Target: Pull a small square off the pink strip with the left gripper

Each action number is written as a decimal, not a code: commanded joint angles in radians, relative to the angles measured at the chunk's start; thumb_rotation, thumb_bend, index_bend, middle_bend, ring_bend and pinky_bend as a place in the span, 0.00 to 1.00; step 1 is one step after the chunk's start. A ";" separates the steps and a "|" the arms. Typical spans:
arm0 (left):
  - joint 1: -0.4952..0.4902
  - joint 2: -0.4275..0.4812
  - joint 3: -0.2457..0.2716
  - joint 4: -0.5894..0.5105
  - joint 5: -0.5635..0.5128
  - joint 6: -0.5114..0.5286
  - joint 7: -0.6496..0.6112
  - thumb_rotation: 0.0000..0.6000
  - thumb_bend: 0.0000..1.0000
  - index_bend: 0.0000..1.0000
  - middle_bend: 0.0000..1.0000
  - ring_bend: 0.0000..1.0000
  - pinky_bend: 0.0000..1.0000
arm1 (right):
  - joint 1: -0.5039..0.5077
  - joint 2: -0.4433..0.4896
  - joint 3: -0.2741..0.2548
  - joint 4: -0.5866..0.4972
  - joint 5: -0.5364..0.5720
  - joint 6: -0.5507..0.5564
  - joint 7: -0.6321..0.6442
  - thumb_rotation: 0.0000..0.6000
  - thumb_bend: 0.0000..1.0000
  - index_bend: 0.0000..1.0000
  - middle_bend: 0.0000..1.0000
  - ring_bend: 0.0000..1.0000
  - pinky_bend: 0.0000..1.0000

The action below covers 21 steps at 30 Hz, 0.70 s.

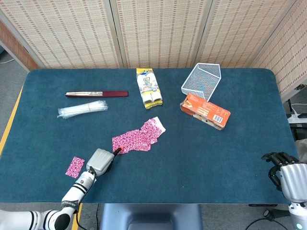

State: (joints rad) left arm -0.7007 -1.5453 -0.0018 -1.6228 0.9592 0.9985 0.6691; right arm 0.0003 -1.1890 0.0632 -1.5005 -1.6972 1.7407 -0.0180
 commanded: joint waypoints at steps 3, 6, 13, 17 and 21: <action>-0.010 -0.027 0.005 0.045 -0.039 -0.004 0.043 1.00 0.84 0.13 0.68 0.69 0.63 | -0.002 -0.002 0.001 0.001 -0.002 0.006 0.001 1.00 1.00 0.49 0.54 0.47 0.64; -0.010 -0.032 0.008 0.053 -0.061 -0.004 0.055 1.00 0.84 0.14 0.68 0.69 0.63 | -0.002 -0.003 0.002 0.002 0.000 0.006 0.000 1.00 1.00 0.49 0.54 0.47 0.64; -0.004 -0.024 0.021 0.055 -0.085 0.004 0.073 1.00 0.84 0.16 0.68 0.69 0.63 | -0.003 -0.005 -0.002 0.003 -0.005 0.007 -0.005 1.00 1.00 0.49 0.54 0.47 0.64; 0.000 -0.013 0.030 0.062 -0.100 0.014 0.092 1.00 0.84 0.17 0.68 0.69 0.63 | -0.006 -0.006 -0.003 0.003 -0.006 0.011 -0.005 1.00 1.00 0.49 0.54 0.47 0.64; 0.006 -0.006 0.035 0.080 -0.128 0.029 0.115 1.00 0.84 0.17 0.68 0.69 0.63 | -0.010 -0.007 -0.002 0.003 -0.005 0.018 -0.004 1.00 1.00 0.49 0.54 0.47 0.64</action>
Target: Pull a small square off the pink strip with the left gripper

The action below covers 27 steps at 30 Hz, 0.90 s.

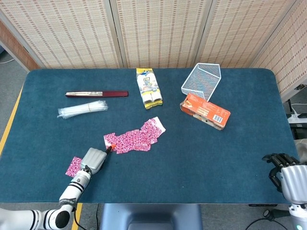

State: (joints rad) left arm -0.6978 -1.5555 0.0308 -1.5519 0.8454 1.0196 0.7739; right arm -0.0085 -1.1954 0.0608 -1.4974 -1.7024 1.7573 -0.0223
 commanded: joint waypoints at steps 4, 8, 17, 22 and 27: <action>0.010 0.014 -0.001 0.026 -0.047 0.025 0.027 1.00 0.84 0.18 0.68 0.69 0.63 | -0.003 -0.001 0.000 0.000 -0.001 0.005 -0.003 1.00 1.00 0.49 0.54 0.47 0.64; 0.018 0.026 -0.008 0.031 -0.057 0.048 0.033 1.00 0.84 0.18 0.68 0.69 0.63 | -0.004 -0.003 -0.001 0.001 -0.001 0.003 -0.007 1.00 1.00 0.49 0.54 0.47 0.64; 0.038 0.051 -0.015 0.028 -0.078 0.096 0.057 1.00 0.84 0.18 0.68 0.69 0.63 | -0.005 -0.004 -0.002 0.000 -0.003 0.002 -0.012 1.00 1.00 0.49 0.54 0.47 0.64; 0.047 0.059 -0.018 0.027 -0.075 0.111 0.059 1.00 0.84 0.18 0.68 0.69 0.63 | -0.005 -0.005 -0.002 0.000 -0.003 0.002 -0.014 1.00 1.00 0.49 0.54 0.47 0.64; 0.067 0.071 -0.027 -0.003 0.026 0.173 0.007 1.00 0.84 0.18 0.68 0.69 0.64 | -0.005 -0.006 -0.001 0.001 -0.002 0.001 -0.017 1.00 1.00 0.49 0.54 0.47 0.64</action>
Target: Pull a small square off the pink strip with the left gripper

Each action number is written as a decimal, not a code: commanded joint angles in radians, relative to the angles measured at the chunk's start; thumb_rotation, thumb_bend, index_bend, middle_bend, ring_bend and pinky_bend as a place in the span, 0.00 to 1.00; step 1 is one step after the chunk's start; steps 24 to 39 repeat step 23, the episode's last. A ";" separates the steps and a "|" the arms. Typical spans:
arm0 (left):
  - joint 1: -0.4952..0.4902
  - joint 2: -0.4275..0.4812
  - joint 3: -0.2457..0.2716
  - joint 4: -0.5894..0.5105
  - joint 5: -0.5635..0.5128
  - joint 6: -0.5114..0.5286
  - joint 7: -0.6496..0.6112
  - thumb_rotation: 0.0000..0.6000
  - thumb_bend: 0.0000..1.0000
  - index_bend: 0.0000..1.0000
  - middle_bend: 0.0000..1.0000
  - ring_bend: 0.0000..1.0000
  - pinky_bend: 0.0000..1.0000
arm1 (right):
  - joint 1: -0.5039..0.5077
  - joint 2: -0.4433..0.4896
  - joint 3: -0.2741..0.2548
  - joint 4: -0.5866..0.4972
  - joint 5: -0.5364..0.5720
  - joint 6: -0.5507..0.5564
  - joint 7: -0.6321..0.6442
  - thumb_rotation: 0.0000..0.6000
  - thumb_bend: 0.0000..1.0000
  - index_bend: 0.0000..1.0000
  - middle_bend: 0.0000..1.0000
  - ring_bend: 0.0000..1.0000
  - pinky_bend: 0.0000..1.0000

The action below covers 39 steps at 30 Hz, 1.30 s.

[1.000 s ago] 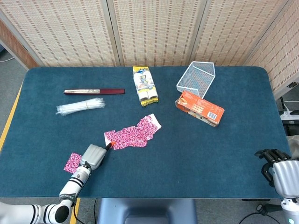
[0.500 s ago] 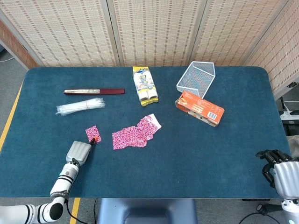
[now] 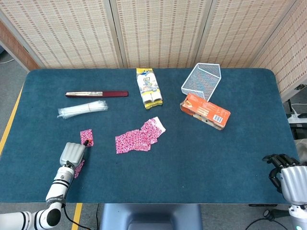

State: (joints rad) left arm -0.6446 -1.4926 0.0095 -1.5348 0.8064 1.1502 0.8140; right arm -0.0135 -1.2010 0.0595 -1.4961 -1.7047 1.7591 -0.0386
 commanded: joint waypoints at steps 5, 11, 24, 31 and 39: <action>0.048 0.026 -0.009 -0.071 0.239 0.158 -0.100 1.00 0.84 0.18 0.68 0.69 0.64 | 0.002 0.001 -0.001 -0.003 0.001 -0.006 -0.004 1.00 1.00 0.49 0.54 0.47 0.64; 0.124 0.103 0.044 -0.127 0.432 0.275 -0.197 1.00 0.82 0.18 0.66 0.68 0.64 | 0.000 0.007 0.000 -0.008 0.004 -0.005 0.006 1.00 1.00 0.49 0.54 0.47 0.64; 0.352 0.236 0.130 -0.066 0.593 0.493 -0.360 1.00 0.60 0.18 0.28 0.40 0.53 | -0.009 -0.010 0.002 0.007 -0.011 0.029 0.025 1.00 0.77 0.47 0.54 0.46 0.64; 0.352 0.236 0.130 -0.066 0.593 0.493 -0.360 1.00 0.60 0.18 0.28 0.40 0.53 | -0.009 -0.010 0.002 0.007 -0.011 0.029 0.025 1.00 0.77 0.47 0.54 0.46 0.64; 0.352 0.236 0.130 -0.066 0.593 0.493 -0.360 1.00 0.60 0.18 0.28 0.40 0.53 | -0.009 -0.010 0.002 0.007 -0.011 0.029 0.025 1.00 0.77 0.47 0.54 0.46 0.64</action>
